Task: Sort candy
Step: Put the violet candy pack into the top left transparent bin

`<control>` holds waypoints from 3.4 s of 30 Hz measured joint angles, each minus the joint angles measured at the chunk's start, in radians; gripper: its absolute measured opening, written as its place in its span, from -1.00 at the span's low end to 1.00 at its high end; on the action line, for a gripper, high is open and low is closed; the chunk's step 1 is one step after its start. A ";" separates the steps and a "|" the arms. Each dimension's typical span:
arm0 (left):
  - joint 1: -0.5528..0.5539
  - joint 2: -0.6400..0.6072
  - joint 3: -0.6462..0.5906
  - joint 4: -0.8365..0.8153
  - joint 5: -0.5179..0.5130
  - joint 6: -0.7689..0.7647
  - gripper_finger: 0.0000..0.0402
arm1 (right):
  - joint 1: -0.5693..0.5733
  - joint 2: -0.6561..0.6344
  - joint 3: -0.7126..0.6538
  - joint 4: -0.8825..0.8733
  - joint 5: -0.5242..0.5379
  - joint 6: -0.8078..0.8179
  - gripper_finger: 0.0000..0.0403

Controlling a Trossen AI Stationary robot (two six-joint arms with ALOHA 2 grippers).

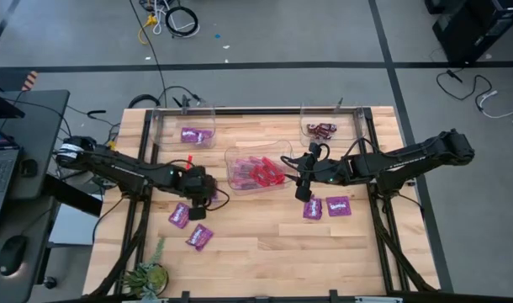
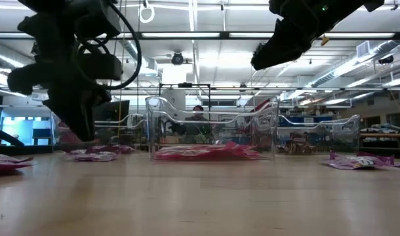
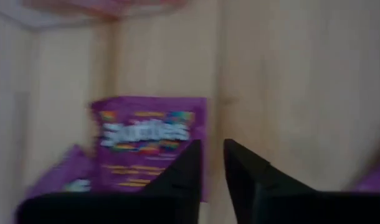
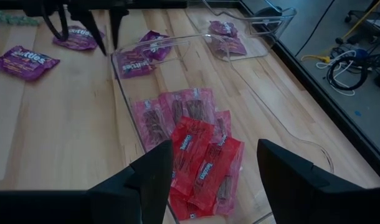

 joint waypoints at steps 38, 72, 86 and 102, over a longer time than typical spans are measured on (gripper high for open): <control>0.299 0.158 0.003 0.095 0.121 0.220 -0.65 | 0.000 0.000 0.000 0.006 0.000 -0.023 0.08; 1.062 0.200 0.380 -0.174 -0.016 0.328 -0.90 | 0.000 0.000 0.000 0.006 0.000 -0.026 0.08; 0.981 0.177 0.468 -0.261 -0.010 0.452 -0.47 | 0.001 0.000 0.000 0.006 0.000 -0.025 0.08; 0.593 -0.260 0.159 -0.356 0.109 0.012 -0.99 | 0.001 0.007 -0.111 0.250 -0.051 0.001 -0.18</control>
